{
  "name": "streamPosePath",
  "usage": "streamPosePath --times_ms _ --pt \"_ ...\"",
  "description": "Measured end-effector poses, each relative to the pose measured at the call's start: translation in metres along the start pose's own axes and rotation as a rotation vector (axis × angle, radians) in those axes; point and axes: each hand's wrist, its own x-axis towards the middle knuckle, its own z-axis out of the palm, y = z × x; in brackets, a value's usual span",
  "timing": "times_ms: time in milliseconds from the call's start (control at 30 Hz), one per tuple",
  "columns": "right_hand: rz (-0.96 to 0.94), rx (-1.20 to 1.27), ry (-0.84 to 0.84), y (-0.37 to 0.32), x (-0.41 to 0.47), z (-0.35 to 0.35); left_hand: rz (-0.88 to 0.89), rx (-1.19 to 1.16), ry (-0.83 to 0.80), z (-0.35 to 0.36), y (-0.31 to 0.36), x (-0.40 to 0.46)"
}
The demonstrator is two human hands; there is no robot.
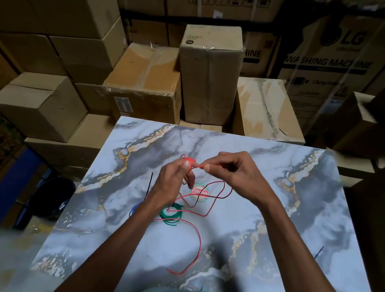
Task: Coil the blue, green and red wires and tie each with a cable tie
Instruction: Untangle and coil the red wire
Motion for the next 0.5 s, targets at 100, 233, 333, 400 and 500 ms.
streamPosePath --times_ms 100,233,333,400,500 --pt "-0.003 0.004 0.071 0.001 0.002 -0.008 0.006 -0.008 -0.099 0.007 -0.002 -0.008" --pt "0.063 0.028 0.229 0.014 0.007 -0.018 -0.076 -0.236 -0.186 0.013 0.009 -0.014" --pt "0.1 -0.068 0.277 0.027 0.008 -0.028 -0.158 -0.286 -0.247 0.007 0.019 -0.014" --pt "0.131 -0.134 0.277 0.032 0.006 -0.039 -0.218 -0.319 -0.269 -0.002 0.023 -0.012" --pt "0.182 -0.269 0.33 0.041 0.0 -0.06 -0.305 -0.521 -0.252 -0.016 0.025 -0.011"
